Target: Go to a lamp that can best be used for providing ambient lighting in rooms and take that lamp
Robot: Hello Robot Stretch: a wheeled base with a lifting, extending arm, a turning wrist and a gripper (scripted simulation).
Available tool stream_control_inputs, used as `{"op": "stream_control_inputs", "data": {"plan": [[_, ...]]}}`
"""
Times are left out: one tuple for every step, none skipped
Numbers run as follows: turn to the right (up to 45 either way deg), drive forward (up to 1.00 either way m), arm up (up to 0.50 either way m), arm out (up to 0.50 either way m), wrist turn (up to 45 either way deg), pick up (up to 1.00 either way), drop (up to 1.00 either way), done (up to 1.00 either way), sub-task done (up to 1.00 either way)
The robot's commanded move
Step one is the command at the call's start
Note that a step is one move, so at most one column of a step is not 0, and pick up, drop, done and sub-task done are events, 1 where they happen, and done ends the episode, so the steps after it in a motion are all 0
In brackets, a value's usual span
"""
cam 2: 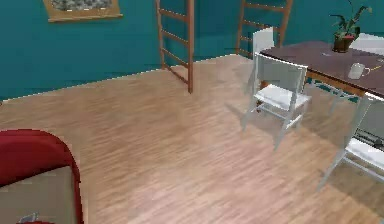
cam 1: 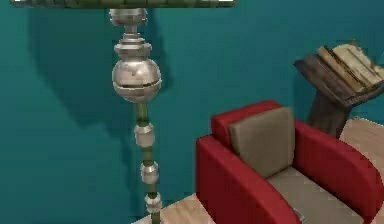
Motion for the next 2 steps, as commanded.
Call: {"op": "stream_control_inputs", "data": {"plan": [[45.0, 0.0, 0.0, 0.0, 0.0, 0.0, 0.0, 0.0, 0.0], [45.0, 0.0, 0.0, 0.0, 0.0, 0.0, 0.0, 0.0, 0.0]]}}
